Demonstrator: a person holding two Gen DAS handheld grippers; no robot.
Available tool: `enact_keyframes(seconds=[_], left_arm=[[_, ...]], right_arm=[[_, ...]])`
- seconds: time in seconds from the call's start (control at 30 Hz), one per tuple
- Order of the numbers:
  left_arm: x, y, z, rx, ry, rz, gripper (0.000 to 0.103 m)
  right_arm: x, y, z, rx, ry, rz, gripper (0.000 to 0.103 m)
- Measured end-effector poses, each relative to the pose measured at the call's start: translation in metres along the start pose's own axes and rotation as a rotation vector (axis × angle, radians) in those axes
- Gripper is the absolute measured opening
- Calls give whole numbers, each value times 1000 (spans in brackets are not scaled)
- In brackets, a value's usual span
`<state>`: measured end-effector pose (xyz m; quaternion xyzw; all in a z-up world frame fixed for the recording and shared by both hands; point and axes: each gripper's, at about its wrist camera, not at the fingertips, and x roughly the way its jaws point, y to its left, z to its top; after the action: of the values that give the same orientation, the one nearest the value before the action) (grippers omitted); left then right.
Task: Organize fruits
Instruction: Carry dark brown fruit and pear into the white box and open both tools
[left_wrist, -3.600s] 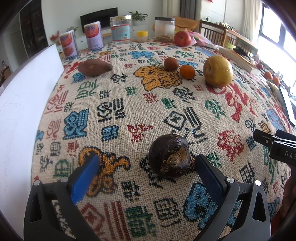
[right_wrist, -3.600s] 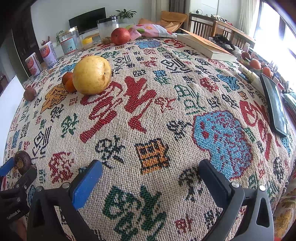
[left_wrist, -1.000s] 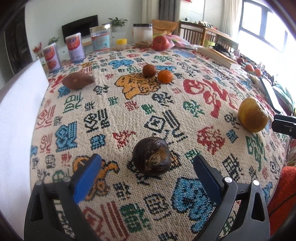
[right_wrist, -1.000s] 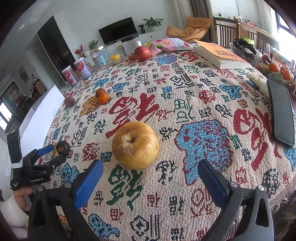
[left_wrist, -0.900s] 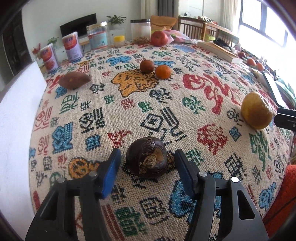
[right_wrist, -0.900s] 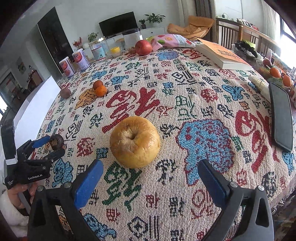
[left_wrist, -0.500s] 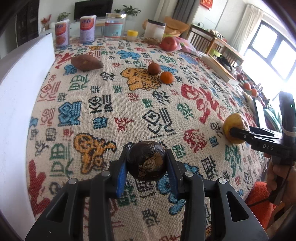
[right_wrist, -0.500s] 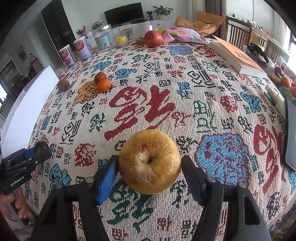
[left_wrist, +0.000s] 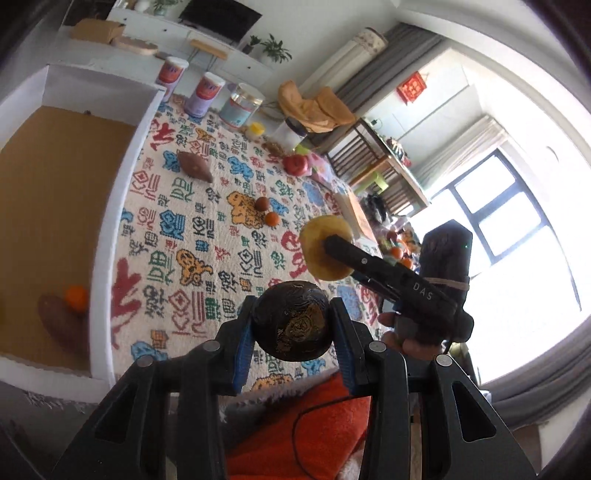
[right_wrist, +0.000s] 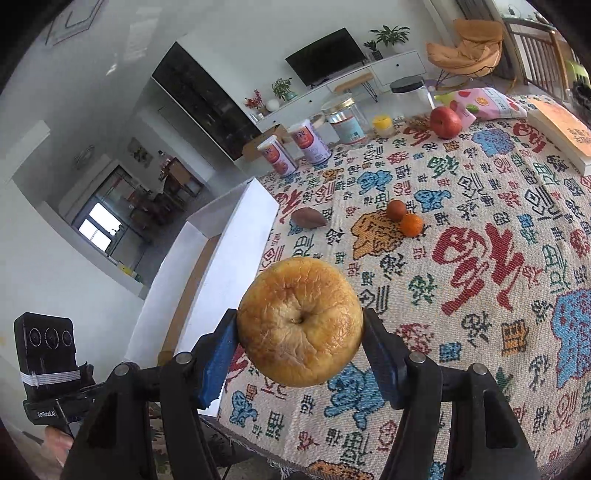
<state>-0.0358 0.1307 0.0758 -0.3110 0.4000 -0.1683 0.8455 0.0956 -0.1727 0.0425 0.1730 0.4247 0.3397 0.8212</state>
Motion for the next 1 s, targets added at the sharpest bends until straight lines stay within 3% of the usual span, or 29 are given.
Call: enact_keyframes(seconds=[0.1, 0.2, 0.37, 0.47, 0.57, 0.63, 0.7, 0.87, 1.0], left_arm=[[-40, 31, 17, -73, -90, 59, 39], [-60, 77, 27, -136, -173, 234, 39], [-60, 159, 26, -251, -206, 483, 39], [-52, 185, 18, -284, -184, 556, 39], [-48, 196, 11, -295, -168, 611, 43], [-49, 193, 6, -282, -174, 635, 51], [-48, 187, 7, -271, -187, 646, 76], [-50, 152, 11, -220, -265, 603, 85], [-25, 100, 13, -105, -252, 506, 88]], right_arm=[[33, 71, 6, -93, 50, 116, 65], [75, 136, 3, -194, 143, 192, 65], [148, 206, -30, -367, 279, 158, 65], [183, 221, -53, -421, 359, 127, 65], [202, 225, -73, -477, 377, 72, 66], [202, 224, -76, -490, 341, 57, 67], [193, 222, -71, -489, 290, 67, 69], [148, 204, -49, -490, 134, 46, 76], [101, 157, -35, -462, 11, -43, 90]])
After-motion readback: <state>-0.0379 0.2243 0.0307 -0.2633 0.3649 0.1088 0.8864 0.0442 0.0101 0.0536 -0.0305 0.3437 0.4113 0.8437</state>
